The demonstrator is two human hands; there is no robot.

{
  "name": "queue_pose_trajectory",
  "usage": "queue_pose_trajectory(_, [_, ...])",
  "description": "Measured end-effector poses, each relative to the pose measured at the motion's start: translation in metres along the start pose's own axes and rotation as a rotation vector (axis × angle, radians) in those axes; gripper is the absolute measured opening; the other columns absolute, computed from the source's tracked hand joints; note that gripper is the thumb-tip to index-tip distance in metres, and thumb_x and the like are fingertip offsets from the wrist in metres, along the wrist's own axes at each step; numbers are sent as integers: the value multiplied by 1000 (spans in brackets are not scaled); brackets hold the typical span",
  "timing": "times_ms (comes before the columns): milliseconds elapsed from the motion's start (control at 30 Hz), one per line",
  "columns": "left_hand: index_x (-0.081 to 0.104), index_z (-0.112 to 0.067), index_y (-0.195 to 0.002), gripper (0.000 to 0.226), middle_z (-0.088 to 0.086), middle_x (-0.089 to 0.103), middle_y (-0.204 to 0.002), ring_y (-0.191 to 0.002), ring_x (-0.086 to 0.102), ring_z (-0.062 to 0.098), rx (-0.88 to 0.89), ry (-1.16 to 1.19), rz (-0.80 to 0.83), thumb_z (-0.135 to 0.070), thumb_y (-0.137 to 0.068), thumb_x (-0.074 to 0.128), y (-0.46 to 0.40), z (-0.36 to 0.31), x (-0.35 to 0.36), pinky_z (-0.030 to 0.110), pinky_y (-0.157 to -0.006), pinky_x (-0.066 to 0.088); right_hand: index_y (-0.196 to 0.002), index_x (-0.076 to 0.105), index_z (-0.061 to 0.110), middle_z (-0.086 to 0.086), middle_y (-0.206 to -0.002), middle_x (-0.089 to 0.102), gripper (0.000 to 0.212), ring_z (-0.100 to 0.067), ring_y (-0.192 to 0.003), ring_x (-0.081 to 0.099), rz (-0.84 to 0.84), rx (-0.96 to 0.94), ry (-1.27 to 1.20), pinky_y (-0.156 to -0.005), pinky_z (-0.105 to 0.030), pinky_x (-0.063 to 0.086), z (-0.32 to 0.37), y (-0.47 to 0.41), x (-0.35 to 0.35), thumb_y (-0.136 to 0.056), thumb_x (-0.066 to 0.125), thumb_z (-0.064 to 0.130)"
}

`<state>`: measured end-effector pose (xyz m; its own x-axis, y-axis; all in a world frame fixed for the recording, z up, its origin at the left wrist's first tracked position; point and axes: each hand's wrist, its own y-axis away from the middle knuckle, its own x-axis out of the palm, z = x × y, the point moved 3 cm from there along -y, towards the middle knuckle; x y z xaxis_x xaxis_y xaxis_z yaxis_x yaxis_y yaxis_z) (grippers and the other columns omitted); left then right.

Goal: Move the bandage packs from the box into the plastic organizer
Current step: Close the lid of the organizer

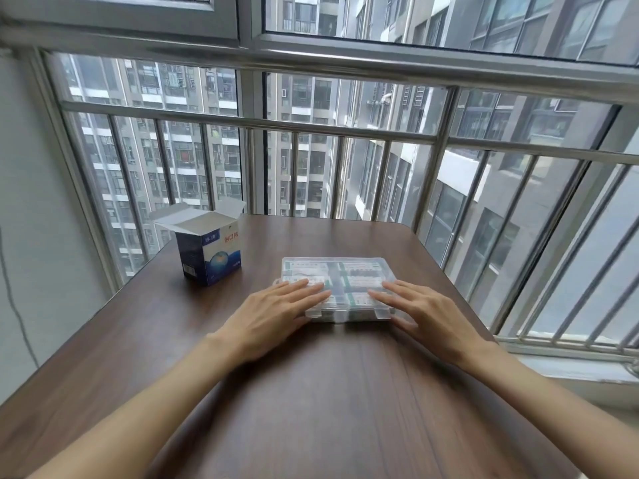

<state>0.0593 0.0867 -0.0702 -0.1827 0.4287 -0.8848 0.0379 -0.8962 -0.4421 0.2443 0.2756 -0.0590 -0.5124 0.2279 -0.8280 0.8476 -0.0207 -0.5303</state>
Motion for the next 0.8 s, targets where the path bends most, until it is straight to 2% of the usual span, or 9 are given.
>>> queue_pose_trajectory(133, [49, -29, -137, 50, -9, 56, -135, -123, 55, 14, -17, 7, -9, -40, -90, 36, 2, -1, 2, 32, -102, 38, -125, 60, 32, -1, -122, 65, 60, -22, -108, 65, -6, 44, -34, -80, -35, 55, 0, 3, 5, -70, 82, 20])
queue_pose_trajectory(233, [43, -33, -141, 52, -10, 50, -141, -130, 47, 11, -22, 55, 17, -45, -91, 36, 2, -1, 0, 34, -104, 40, -130, 56, 34, -1, -129, 61, 53, -21, -117, 59, 45, 60, -95, -89, -36, 53, 1, 5, 3, -79, 71, 33])
queue_pose_trajectory(267, [37, -36, -144, 54, -13, 42, -146, -135, 38, 8, -27, 84, 38, -50, -92, 34, 3, -1, -2, 30, -110, 33, -131, 55, 35, 0, -131, 59, 50, -20, -120, 57, 64, 65, -118, -93, -36, 52, 2, 4, 0, -82, 63, 40])
queue_pose_trajectory(333, [24, -43, -147, 59, -20, 23, -151, -140, 17, 0, -59, 172, 97, -62, -91, 26, 4, -2, -4, 21, -115, 10, -133, 51, 39, 3, -137, 54, 51, -16, -127, 50, 103, 96, -164, -100, -33, 46, 2, 3, -3, -83, 46, 50])
queue_pose_trajectory(400, [20, -45, -146, 59, -21, 18, -152, -141, 10, -1, -79, 222, 109, -65, -90, 15, 3, -3, -5, 16, -113, 0, -134, 47, 43, 6, -140, 50, 49, -12, -131, 45, 120, 116, -186, -104, -32, 43, 2, 2, -4, -86, 44, 50])
queue_pose_trajectory(467, [21, -46, -146, 60, -21, 21, -153, -143, 13, 0, -89, 224, 107, -64, -89, 11, 2, -3, -4, 17, -113, 3, -134, 46, 44, 7, -141, 49, 46, -12, -132, 43, 128, 122, -191, -104, -33, 43, 3, 2, -3, -89, 54, 43])
queue_pose_trajectory(533, [22, -47, -146, 58, -22, 24, -152, -142, 18, 1, -95, 205, 109, -65, -90, 18, 3, -2, -1, 19, -113, 10, -132, 49, 43, 6, -139, 51, 48, -13, -131, 45, 114, 138, -201, -102, -35, 45, 4, 2, -3, -87, 63, 35])
queue_pose_trajectory(633, [25, -49, -144, 60, -23, 28, -151, -142, 23, 2, -130, 208, 90, -63, -86, 17, 4, -2, 2, 26, -115, 22, -129, 54, 39, 4, -135, 55, 49, -17, -129, 48, 100, 152, -215, -99, -37, 47, 6, 1, -5, -84, 68, 30])
queue_pose_trajectory(800, [28, -50, -142, 63, -24, 30, -149, -141, 25, 3, -156, 229, 87, -65, -83, 14, 3, -4, 1, 28, -113, 26, -124, 61, 33, -1, -127, 61, 49, -22, -121, 56, 71, 140, -222, -93, -39, 51, 6, 0, -5, -79, 75, 24])
